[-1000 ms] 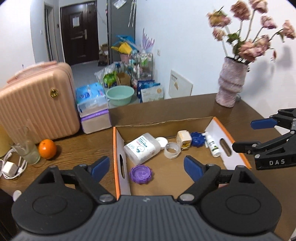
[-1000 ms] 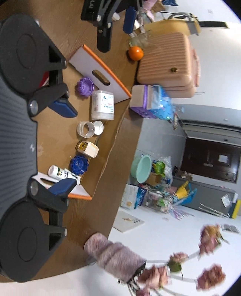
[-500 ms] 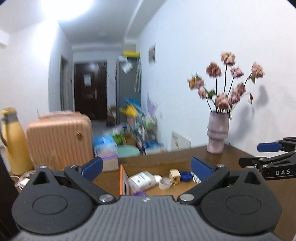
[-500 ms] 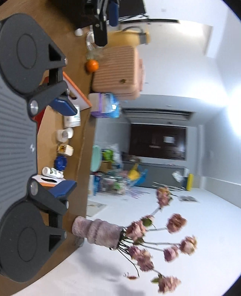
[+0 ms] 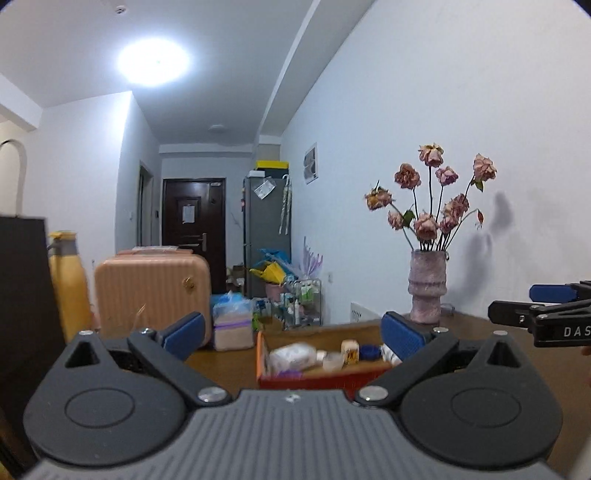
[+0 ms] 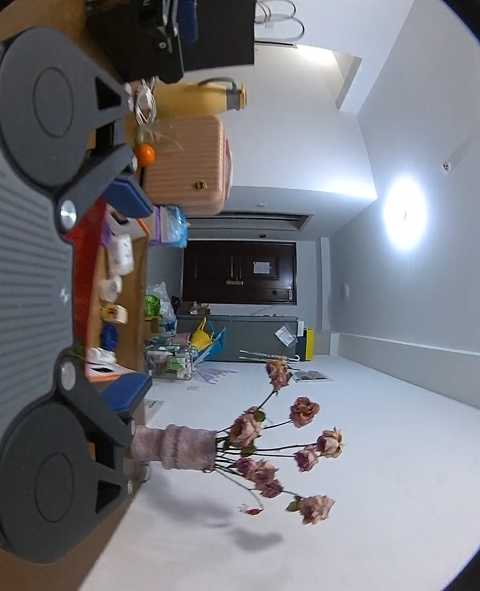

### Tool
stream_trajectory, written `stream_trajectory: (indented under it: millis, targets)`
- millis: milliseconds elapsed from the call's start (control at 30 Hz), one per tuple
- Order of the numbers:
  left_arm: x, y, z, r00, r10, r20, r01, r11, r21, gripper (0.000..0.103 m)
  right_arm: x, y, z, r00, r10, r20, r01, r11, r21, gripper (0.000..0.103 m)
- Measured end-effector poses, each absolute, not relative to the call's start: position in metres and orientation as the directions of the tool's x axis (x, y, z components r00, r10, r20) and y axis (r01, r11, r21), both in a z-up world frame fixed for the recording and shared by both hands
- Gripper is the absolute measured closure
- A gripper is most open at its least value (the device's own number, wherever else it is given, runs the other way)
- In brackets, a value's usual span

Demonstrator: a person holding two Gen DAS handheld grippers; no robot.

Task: Organize rigid objects
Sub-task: 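Withdraw both grippers from the box back over the table, then grasp the white disc with left gripper while right gripper grasps the green spray bottle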

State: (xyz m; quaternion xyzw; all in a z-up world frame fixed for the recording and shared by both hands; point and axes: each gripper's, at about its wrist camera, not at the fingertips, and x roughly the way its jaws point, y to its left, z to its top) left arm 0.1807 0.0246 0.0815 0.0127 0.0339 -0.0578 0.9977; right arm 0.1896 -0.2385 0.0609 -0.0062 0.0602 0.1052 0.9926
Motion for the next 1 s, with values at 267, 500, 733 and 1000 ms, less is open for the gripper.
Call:
stream_trajectory:
  millis: [267,500,733,1000]
  targets:
    - [0.089,0.047,0.028,0.989,-0.099,-0.112,0.103,0.994,0.031,0.0,0.098,-0.234,0.01,0.978,0.173,-0.112,-0.161,0.981,0.112,0.004]
    - [0.086,0.051,0.009,0.982,-0.078,-0.171,0.086,0.996,0.037,0.0,0.082,-0.217,-0.01,0.975,0.17,-0.145,-0.167,0.985,0.034,0.004]
    - [0.1,0.05,0.0,0.977,-0.077,-0.198,0.084,0.996,0.03,0.0,0.101,-0.214,-0.02,0.968,0.179,-0.175,-0.173,0.984,0.052,0.004]
    - [0.138,0.051,-0.004,0.97,-0.073,-0.231,0.082,0.996,0.032,0.0,0.139,-0.216,-0.024,0.961,0.172,-0.216,-0.164,0.985,0.056,0.004]
